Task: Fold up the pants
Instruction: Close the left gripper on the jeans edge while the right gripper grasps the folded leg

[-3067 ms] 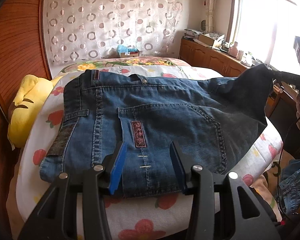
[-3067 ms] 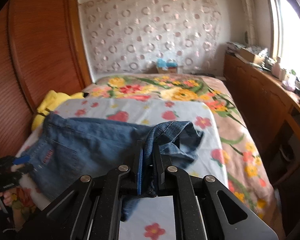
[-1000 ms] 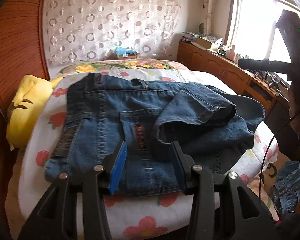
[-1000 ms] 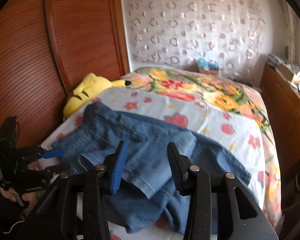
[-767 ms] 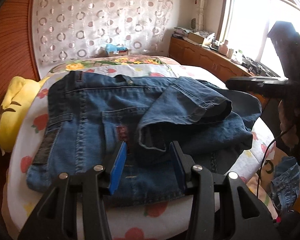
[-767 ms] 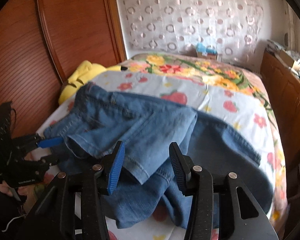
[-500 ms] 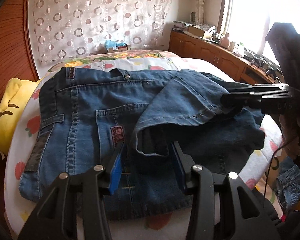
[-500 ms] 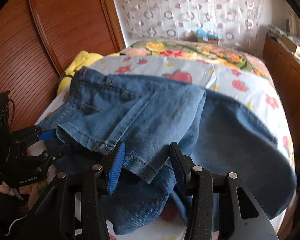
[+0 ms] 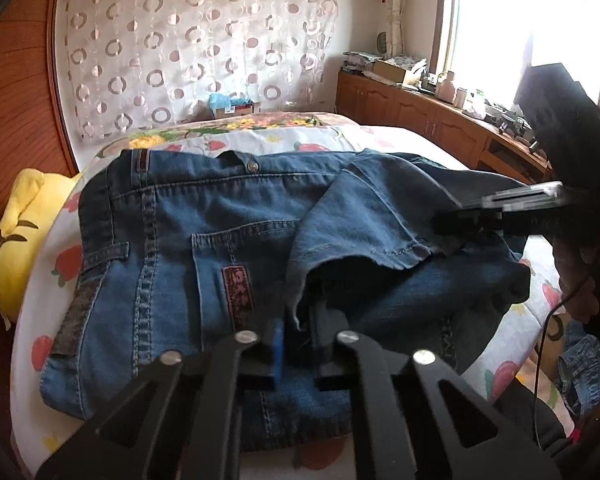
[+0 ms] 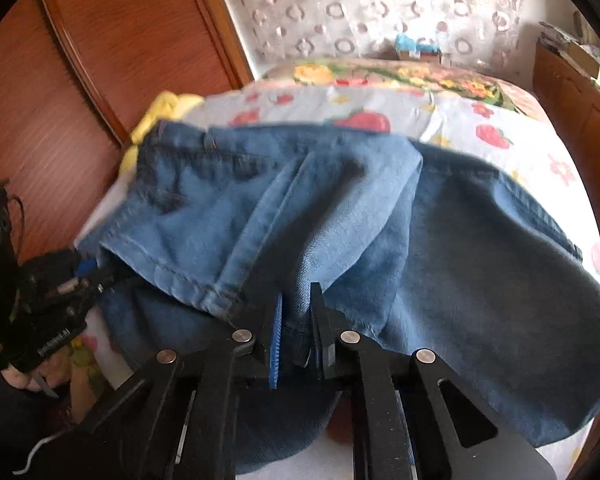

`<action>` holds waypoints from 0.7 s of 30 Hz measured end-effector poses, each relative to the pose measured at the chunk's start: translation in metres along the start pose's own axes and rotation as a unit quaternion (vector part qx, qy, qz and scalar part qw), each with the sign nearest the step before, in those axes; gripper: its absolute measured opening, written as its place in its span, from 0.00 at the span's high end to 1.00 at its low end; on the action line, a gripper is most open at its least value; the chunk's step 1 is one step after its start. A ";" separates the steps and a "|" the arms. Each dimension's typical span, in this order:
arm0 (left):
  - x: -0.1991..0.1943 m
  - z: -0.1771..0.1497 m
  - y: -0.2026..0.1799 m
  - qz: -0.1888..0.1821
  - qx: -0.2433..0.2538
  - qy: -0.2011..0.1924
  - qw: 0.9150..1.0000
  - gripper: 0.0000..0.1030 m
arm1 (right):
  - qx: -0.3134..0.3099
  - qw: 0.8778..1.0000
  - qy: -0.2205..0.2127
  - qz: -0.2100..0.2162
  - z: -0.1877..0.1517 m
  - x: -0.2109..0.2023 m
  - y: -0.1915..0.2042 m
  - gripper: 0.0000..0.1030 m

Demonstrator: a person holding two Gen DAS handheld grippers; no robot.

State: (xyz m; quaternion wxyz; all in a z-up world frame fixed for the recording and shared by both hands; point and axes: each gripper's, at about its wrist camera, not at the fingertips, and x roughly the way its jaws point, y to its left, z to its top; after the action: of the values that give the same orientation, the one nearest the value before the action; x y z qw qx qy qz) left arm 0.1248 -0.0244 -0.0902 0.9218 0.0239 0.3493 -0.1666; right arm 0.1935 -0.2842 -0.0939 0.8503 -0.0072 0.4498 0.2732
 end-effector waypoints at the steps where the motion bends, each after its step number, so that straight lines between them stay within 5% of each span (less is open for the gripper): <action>1: -0.002 0.000 0.001 0.001 0.001 -0.002 1.000 0.97 | -0.004 1.000 -0.009 0.007 0.003 -0.004 0.002 0.95; 12: -0.082 0.008 0.030 0.006 -0.019 -0.070 0.997 0.99 | -0.089 0.990 -0.104 0.028 0.073 -0.057 0.069 0.97; 21: -0.107 -0.004 0.072 0.044 -0.044 -0.073 0.995 0.99 | -0.138 0.984 -0.105 0.040 0.120 -0.031 0.127 0.97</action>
State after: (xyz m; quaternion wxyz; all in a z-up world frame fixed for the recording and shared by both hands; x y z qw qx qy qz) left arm 0.0713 0.0752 -0.0287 0.9514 -0.0138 0.2868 -0.1112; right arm 0.2116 -0.1595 0.0308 0.8721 -0.0774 0.3156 0.3658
